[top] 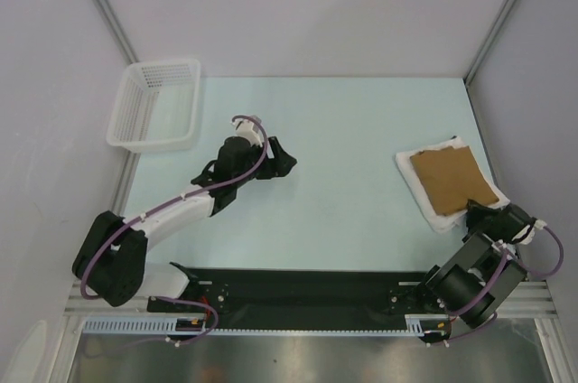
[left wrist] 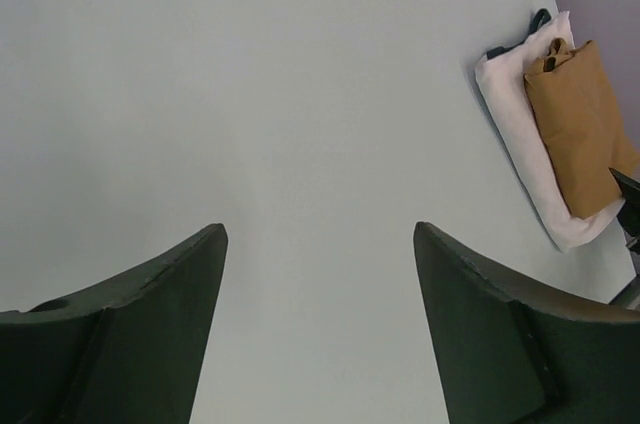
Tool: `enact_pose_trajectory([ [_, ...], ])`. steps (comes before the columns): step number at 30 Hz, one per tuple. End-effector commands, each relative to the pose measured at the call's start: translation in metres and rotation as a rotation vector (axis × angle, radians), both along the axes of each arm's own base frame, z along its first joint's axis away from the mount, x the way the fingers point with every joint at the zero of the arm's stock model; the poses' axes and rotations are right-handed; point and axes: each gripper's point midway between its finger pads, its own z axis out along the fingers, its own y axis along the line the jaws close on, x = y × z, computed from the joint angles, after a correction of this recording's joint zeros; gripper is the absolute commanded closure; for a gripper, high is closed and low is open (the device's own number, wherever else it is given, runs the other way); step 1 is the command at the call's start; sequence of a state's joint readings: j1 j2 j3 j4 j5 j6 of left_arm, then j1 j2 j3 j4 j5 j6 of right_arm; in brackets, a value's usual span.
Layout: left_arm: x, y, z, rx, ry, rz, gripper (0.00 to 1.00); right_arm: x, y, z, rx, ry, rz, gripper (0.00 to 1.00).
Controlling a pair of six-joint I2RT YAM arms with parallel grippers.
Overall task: Fold and stack the tank tops
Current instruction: Neatly place the folded tank top to the corner
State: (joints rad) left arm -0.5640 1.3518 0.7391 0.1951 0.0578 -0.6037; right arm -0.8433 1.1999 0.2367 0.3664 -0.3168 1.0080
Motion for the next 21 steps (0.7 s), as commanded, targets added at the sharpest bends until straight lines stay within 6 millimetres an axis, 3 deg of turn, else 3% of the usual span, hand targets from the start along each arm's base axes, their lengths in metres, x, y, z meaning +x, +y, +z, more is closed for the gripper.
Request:
enact_pose_trajectory([
  [1, -0.007, 0.003, 0.016, -0.032, -0.029, -0.006, 0.19, -0.011, -0.027, 0.018, -0.058, -0.023, -0.162, 0.93],
  [3, -0.009, 0.006, 0.02, -0.032, -0.036, -0.001, 0.19, -0.011, -0.032, 0.03, -0.096, 0.005, -0.14, 0.63],
  [4, -0.011, 0.008, 0.019, -0.029, -0.036, 0.002, 0.18, -0.014, -0.033, 0.033, -0.104, 0.072, -0.126, 0.37],
  [5, -0.011, 0.01, 0.022, -0.025, -0.044, 0.011, 0.18, -0.018, -0.036, 0.044, -0.132, 0.086, -0.14, 0.28],
  [7, -0.014, 0.017, 0.03, -0.02, -0.06, 0.027, 0.15, -0.038, -0.04, 0.046, -0.155, 0.195, -0.186, 0.18],
  [9, -0.017, 0.024, 0.032, 0.005, -0.064, 0.047, 0.12, -0.053, -0.056, 0.08, -0.26, 0.23, -0.285, 0.17],
  [10, -0.017, 0.028, 0.041, 0.008, -0.085, 0.057, 0.1, -0.063, -0.055, 0.081, -0.264, 0.286, -0.304, 0.05],
  [11, -0.016, 0.034, 0.042, 0.034, -0.097, 0.075, 0.09, -0.065, -0.062, 0.105, -0.329, 0.302, -0.316, 0.04],
  [13, -0.015, 0.044, 0.045, 0.077, -0.105, 0.111, 0.06, -0.073, -0.064, 0.116, -0.361, 0.379, -0.327, 0.03],
  [15, -0.019, 0.056, 0.044, 0.115, -0.097, 0.139, 0.05, -0.047, -0.059, 0.15, -0.47, 0.303, -0.191, 0.03],
  [18, -0.024, 0.067, 0.046, 0.135, -0.117, 0.173, 0.04, 0.008, -0.014, 0.182, -0.594, 0.214, 0.099, 0.0],
  [19, -0.025, 0.07, 0.046, 0.142, -0.124, 0.178, 0.03, 0.034, 0.026, 0.186, -0.626, 0.173, 0.256, 0.0],
  [21, -0.026, 0.075, 0.049, 0.148, -0.14, 0.189, 0.02, 0.06, 0.069, 0.194, -0.69, 0.122, 0.431, 0.0],
])
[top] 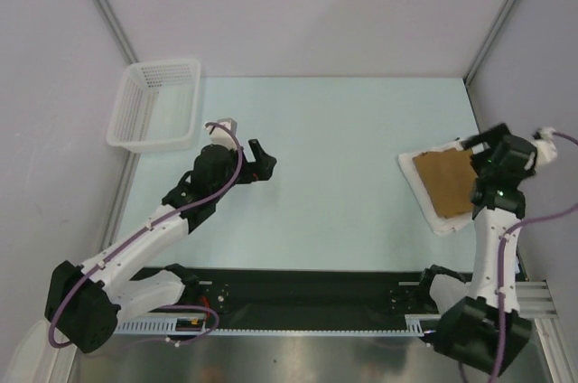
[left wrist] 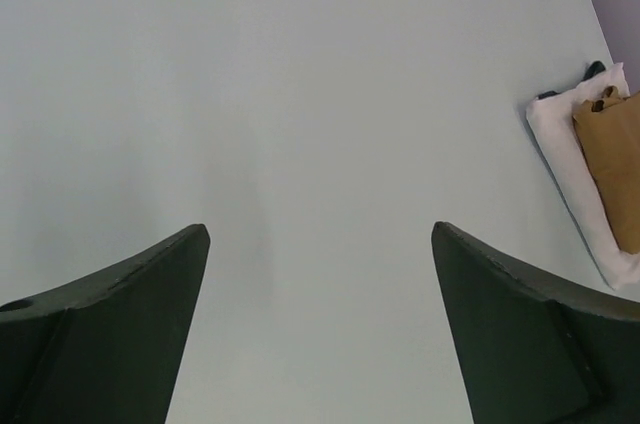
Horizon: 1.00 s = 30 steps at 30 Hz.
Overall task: Fold and stack the tank tops
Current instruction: Neatly place the folded tank top to the corner
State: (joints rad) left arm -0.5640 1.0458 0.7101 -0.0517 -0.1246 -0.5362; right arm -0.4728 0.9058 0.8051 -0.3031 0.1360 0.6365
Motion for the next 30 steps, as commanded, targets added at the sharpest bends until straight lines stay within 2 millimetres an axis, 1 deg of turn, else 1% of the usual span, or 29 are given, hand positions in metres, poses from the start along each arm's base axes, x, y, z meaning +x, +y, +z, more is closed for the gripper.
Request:
enact_pose_trajectory([
  [1, 0.0, 0.021, 0.005, 0.068, -0.047, 0.056, 0.01, 0.048, 0.098, -0.002, -0.11, 0.087, 0.44, 0.0],
  [2, -0.002, 0.024, 0.004, 0.078, -0.045, 0.06, 0.01, 0.055, 0.122, -0.007, -0.123, 0.114, 0.528, 0.0],
  [3, -0.002, 0.026, 0.005, 0.083, -0.049, 0.067, 0.01, 0.059, 0.137, -0.014, -0.16, 0.156, 0.582, 0.0],
  [4, -0.004, 0.029, 0.0, 0.09, -0.044, 0.079, 0.01, 0.063, 0.151, -0.026, -0.17, 0.186, 0.626, 0.0],
  [5, -0.005, 0.031, -0.002, 0.091, -0.043, 0.085, 0.01, 0.063, 0.187, -0.032, -0.192, 0.185, 0.735, 0.0],
  [6, -0.009, 0.034, -0.008, 0.092, -0.04, 0.086, 0.01, 0.068, 0.206, -0.026, -0.22, 0.122, 0.812, 0.0],
  [7, -0.01, 0.035, -0.011, 0.088, -0.04, 0.087, 0.01, 0.062, 0.224, -0.043, -0.214, 0.127, 0.876, 0.0],
  [8, -0.012, 0.029, -0.01, 0.067, -0.056, 0.055, 0.0, 0.056, 0.251, -0.044, -0.207, 0.095, 0.97, 0.0],
  [9, -0.016, 0.027, -0.014, 0.063, -0.06, 0.033, 0.0, 0.056, 0.267, -0.042, -0.212, 0.053, 1.018, 0.0],
  [10, -0.022, 0.028, -0.022, 0.069, -0.058, 0.012, 0.0, 0.053, 0.276, -0.051, -0.211, 0.062, 1.049, 0.0],
  [11, -0.026, 0.024, -0.024, 0.058, -0.059, -0.018, 0.0, 0.053, 0.283, -0.061, -0.207, 0.086, 1.065, 0.0],
  [12, -0.029, 0.025, -0.028, 0.063, -0.054, -0.024, 0.0, 0.05, 0.296, -0.064, -0.203, 0.085, 1.096, 0.0],
  [13, -0.035, 0.028, -0.035, 0.076, -0.055, -0.037, 0.0, 0.049, 0.303, -0.068, -0.191, 0.084, 1.119, 0.0],
  [14, -0.038, 0.029, -0.037, 0.083, -0.057, -0.043, 0.0, 0.043, 0.312, -0.078, -0.168, 0.082, 1.157, 0.0],
  [15, -0.04, 0.032, -0.04, 0.095, -0.058, -0.042, 0.0, 0.04, 0.324, -0.075, -0.161, 0.044, 1.183, 0.0],
  [16, -0.044, 0.036, -0.047, 0.119, -0.058, -0.045, 0.0, 0.035, 0.33, -0.081, -0.147, 0.039, 1.199, 0.0],
  [17, -0.046, 0.039, -0.045, 0.118, -0.079, -0.041, 0.0, 0.03, 0.336, -0.083, -0.126, 0.022, 1.209, 0.0],
  [18, -0.047, 0.043, -0.046, 0.125, -0.091, -0.035, 0.0, 0.025, 0.34, -0.092, -0.131, -0.001, 1.222, 0.0],
  [19, -0.051, 0.047, -0.057, 0.146, -0.087, -0.037, 0.0, 0.017, 0.349, -0.098, -0.137, -0.009, 1.245, 0.0],
  [20, -0.052, 0.049, -0.053, 0.135, -0.119, -0.03, 0.0, 0.017, 0.348, -0.102, -0.157, -0.018, 1.225, 0.0],
  [21, -0.053, 0.051, -0.058, 0.127, -0.134, -0.021, 0.0, 0.013, 0.349, -0.112, -0.166, -0.029, 1.226, 0.0],
  [22, -0.054, 0.048, -0.053, 0.112, -0.156, -0.036, 0.0, 0.011, 0.351, -0.115, -0.162, -0.036, 1.225, 0.0],
  [23, -0.055, 0.047, -0.043, 0.094, -0.195, -0.044, 0.0, 0.012, 0.351, -0.115, -0.141, -0.035, 1.214, 0.0],
  [26, -0.056, 0.05, -0.043, 0.094, -0.207, -0.035, 0.0, 0.011, 0.35, -0.123, -0.154, -0.024, 1.194, 0.0],
  [27, -0.057, 0.05, -0.045, 0.098, -0.201, -0.035, 0.0, 0.011, 0.352, -0.121, -0.145, -0.04, 1.195, 0.0],
  [30, -0.056, 0.048, -0.048, 0.102, -0.185, -0.042, 0.0, 0.01, 0.355, -0.124, -0.143, -0.023, 1.208, 0.0],
])
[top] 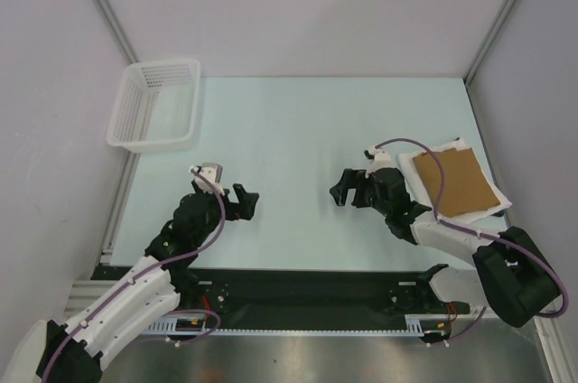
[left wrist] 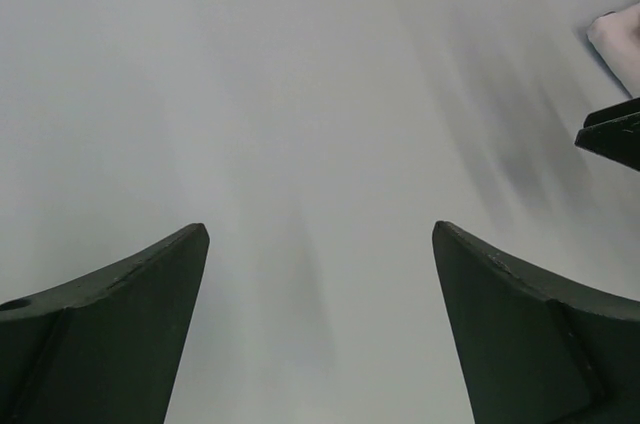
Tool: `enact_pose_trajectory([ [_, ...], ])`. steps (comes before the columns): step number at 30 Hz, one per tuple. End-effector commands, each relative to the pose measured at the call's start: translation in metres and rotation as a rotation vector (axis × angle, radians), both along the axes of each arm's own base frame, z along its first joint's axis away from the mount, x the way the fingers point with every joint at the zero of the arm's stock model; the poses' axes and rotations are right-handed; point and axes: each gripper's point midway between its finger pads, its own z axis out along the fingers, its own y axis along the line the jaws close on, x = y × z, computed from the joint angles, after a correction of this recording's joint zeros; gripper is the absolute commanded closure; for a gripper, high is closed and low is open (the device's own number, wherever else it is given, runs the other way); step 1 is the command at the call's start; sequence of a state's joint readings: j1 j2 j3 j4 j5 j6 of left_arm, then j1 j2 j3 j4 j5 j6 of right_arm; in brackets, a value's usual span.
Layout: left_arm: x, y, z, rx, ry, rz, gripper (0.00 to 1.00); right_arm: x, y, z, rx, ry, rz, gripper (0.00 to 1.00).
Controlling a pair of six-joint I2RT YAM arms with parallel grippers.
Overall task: Fold and stack the tank tops
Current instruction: Neatly place the folded tank top to the corner
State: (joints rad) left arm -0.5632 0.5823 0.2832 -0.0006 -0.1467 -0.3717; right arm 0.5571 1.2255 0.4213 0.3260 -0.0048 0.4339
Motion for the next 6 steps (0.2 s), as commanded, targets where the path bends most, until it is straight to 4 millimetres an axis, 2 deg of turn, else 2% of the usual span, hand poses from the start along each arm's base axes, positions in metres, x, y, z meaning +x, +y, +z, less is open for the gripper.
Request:
enact_pose_trajectory([
  [1, 0.005, -0.004, 0.009, 0.001, -0.04, -0.015, 0.0, 0.017, 0.009, 0.025, 0.054, -0.089, -0.026, 0.0],
  [3, 0.006, -0.005, 0.009, 0.003, -0.038, -0.022, 0.0, 0.016, 0.014, 0.021, 0.051, -0.065, -0.006, 0.06],
  [6, 0.006, -0.005, 0.007, 0.006, -0.031, -0.023, 0.0, 0.015, 0.021, 0.017, 0.033, -0.051, 0.016, 0.03],
])
